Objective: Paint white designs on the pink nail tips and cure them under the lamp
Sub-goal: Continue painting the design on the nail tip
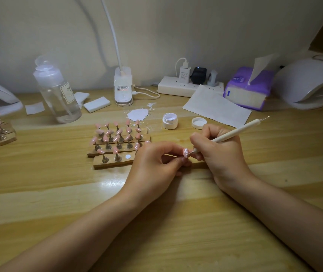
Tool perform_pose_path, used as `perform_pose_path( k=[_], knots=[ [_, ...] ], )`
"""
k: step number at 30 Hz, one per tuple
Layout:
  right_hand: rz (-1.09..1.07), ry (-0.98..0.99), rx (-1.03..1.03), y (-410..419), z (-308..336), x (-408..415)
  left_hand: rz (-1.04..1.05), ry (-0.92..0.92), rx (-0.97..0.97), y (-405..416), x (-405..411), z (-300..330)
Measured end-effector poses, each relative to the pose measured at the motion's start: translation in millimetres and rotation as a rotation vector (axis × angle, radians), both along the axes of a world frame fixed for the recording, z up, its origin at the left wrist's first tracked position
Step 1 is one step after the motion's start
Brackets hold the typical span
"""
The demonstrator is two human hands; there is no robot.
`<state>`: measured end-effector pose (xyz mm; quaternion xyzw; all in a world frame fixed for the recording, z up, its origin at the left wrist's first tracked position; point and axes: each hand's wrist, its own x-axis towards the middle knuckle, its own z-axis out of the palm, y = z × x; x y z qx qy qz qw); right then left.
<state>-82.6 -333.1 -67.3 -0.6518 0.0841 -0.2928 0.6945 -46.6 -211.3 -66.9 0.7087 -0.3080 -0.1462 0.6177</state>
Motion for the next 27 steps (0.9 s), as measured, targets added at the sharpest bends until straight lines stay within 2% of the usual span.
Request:
perform_pose_path(
  k=[14, 21, 27],
  knots=[
    [-0.017, 0.016, 0.0, 0.7, 1.4, -0.6, 0.009, -0.005, 0.025, 0.2, -0.9, 1.1],
    [-0.001, 0.077, 0.179, 0.2, 6.8, -0.1, 0.008, -0.023, 0.025, 0.4, -0.7, 0.0],
    [-0.016, 0.083, 0.198, 1.6, 7.9, 0.0, 0.004, -0.023, 0.034, 0.3, -0.5, -0.5]
  ],
)
